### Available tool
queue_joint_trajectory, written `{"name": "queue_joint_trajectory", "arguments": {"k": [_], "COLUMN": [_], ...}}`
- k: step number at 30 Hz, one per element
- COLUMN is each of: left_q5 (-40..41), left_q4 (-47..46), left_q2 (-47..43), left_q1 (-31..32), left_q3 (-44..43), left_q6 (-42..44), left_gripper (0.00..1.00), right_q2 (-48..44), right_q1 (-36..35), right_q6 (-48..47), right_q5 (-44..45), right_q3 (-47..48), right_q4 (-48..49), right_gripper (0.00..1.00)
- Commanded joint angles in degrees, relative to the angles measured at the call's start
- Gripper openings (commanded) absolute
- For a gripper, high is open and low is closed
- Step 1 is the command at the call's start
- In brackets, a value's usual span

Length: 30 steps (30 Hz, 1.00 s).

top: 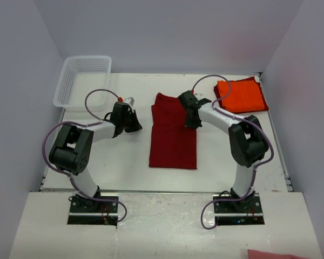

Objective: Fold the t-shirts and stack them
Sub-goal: Fold the folded rectangular tshirt in 1/3 of the way

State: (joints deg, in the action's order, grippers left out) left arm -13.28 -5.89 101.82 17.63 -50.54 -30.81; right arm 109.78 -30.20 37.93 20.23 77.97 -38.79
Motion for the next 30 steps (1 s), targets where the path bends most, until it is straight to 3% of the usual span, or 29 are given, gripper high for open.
{"name": "queue_joint_trajectory", "arguments": {"k": [1,3,6,8,10,12,15,16,25,27,30], "left_q5": [9.22,12.83,15.30,13.29,6.90,1.79,-5.95,-8.15,-15.37,-15.81,-15.81], "left_q4": [1.93,5.16,8.96,9.14,8.71,7.04,3.18,1.43,-2.02,-2.28,-2.55], "left_q2": [-8.63,-10.58,-13.31,-14.10,-13.32,-11.74,-7.18,-6.47,3.29,5.22,6.54], "left_q1": [2.84,5.82,9.34,10.93,11.29,11.46,11.55,11.55,11.55,11.55,11.55], "left_q3": [0.27,-0.86,-2.01,-2.54,-2.89,-3.85,-5.44,-5.88,-11.41,-12.30,-12.47], "left_q6": [1.10,1.36,1.37,1.19,1.01,1.10,0.75,0.57,0.31,0.31,0.40], "left_gripper": [0.00,0.00,0.00,0.00,0.00,0.00,0.00,0.00,0.00,0.00,0.00], "right_q2": [-6.23,-6.94,-8.52,-9.66,-10.80,-12.13,-12.66,-12.31,-5.89,-5.45,-4.84], "right_q1": [0.22,0.14,0.22,0.14,0.14,0.22,0.22,0.14,1.28,1.72,2.68], "right_q6": [-6.90,-7.87,-8.75,-8.23,-8.40,-7.70,-8.31,-8.49,-8.84,-7.36,-6.82], "right_q5": [1.31,-0.27,-0.01,-0.36,-2.72,-4.49,-5.64,-5.73,-6.25,-6.08,-6.69], "right_q3": [6.39,9.38,11.41,11.15,8.27,6.23,2.36,1.66,5.08,4.91,3.85], "right_q4": [3.46,1.44,-2.08,-4.27,-3.94,-3.76,-2.09,-1.82,-5.68,-5.95,-5.60], "right_gripper": [0.00,0.03,0.15,0.20,0.29,0.31,0.19,0.00,0.00,0.21,0.29]}}
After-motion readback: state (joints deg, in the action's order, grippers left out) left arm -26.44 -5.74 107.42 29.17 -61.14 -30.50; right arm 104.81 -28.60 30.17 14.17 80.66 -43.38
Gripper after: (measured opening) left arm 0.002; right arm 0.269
